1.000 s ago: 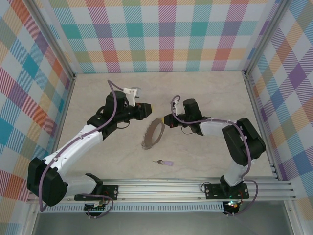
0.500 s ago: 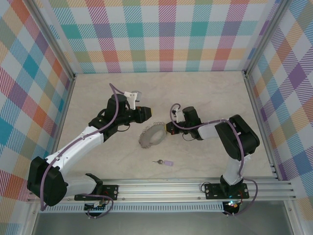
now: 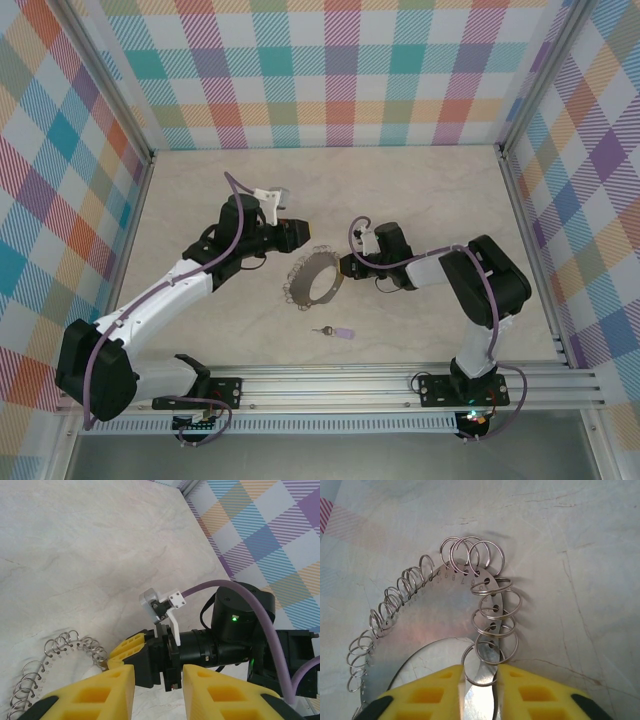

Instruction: Put the keys on the keyring

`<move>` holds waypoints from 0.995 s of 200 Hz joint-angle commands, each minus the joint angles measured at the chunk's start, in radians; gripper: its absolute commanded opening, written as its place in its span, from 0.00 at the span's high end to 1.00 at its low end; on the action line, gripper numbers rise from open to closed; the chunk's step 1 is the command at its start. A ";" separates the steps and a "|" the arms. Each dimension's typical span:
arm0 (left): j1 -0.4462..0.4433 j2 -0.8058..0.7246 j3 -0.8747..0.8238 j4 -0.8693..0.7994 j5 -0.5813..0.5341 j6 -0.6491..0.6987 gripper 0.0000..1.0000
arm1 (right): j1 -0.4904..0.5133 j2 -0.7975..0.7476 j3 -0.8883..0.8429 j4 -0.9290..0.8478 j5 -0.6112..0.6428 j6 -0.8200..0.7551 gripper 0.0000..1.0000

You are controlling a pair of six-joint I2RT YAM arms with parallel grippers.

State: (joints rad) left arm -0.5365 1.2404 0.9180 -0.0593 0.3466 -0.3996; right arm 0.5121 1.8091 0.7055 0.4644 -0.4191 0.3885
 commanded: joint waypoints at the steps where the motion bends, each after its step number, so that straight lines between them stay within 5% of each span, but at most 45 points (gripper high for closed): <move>1: -0.006 -0.004 -0.019 0.044 0.004 -0.006 0.69 | 0.008 -0.050 -0.020 -0.013 0.004 -0.005 0.67; 32: -0.006 -0.006 -0.022 0.046 0.000 -0.009 0.69 | 0.008 -0.121 -0.036 -0.053 0.032 -0.026 0.57; 83: -0.006 -0.020 -0.050 0.050 -0.018 -0.024 0.68 | 0.009 -0.185 -0.042 -0.154 0.056 -0.068 0.57; 199: -0.006 -0.025 -0.065 0.044 -0.042 -0.043 0.65 | 0.039 -0.055 0.067 -0.238 0.063 -0.129 0.57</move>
State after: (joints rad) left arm -0.5365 1.2396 0.8642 -0.0296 0.3191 -0.4335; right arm 0.5392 1.7267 0.7219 0.2562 -0.3553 0.2970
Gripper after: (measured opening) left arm 0.343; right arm 0.429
